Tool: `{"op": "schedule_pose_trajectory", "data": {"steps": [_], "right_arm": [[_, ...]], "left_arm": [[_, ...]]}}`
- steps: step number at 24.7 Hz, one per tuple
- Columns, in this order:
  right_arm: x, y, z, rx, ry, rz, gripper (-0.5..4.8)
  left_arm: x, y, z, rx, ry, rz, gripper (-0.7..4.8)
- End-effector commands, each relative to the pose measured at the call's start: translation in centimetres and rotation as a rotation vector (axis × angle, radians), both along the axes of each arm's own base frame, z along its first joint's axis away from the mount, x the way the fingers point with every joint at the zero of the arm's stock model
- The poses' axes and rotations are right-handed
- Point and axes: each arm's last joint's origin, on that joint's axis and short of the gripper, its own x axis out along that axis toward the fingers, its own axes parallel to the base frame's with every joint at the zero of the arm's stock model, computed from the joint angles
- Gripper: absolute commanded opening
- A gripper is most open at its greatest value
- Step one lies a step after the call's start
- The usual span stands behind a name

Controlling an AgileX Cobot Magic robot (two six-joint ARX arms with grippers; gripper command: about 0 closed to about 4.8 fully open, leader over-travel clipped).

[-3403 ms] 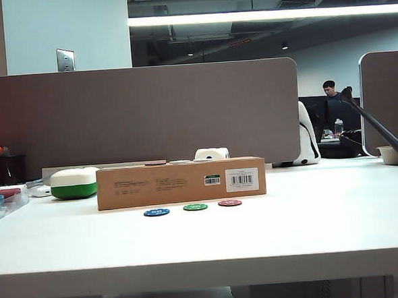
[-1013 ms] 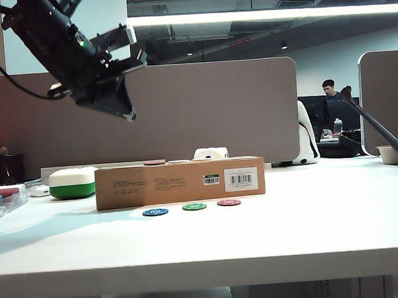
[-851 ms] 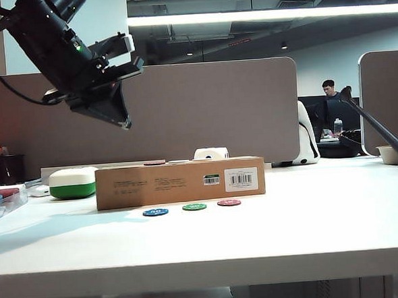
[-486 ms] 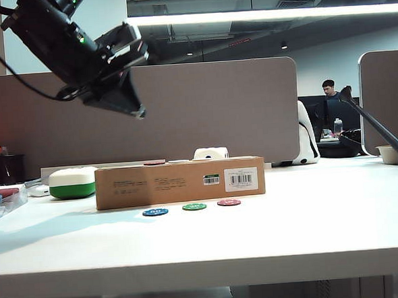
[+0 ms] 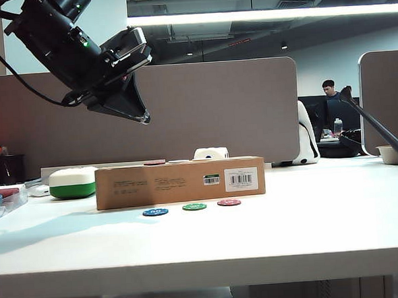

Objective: Push the chip, whose value equals the sum of all the chip values on the rectangular box, forward next to the box.

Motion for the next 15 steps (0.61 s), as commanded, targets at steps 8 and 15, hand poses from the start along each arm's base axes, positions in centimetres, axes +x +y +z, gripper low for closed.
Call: {"op": "schedule_pose_trajectory", "data": {"steps": [8, 15], "right_arm": [[-1.1, -0.5, 6.2, 0.129, -0.213, -0.161, -0.05], [3.7, 0.2, 10.3, -0.105, -0.053, -0.006, -0.05]], "left_arm": [[0.2, 0.0, 0.6, -0.016, -0.048, -0.002, -0.05], [0.3, -0.1, 0.6, -0.02, -0.058, -0.003, -0.05]]}}
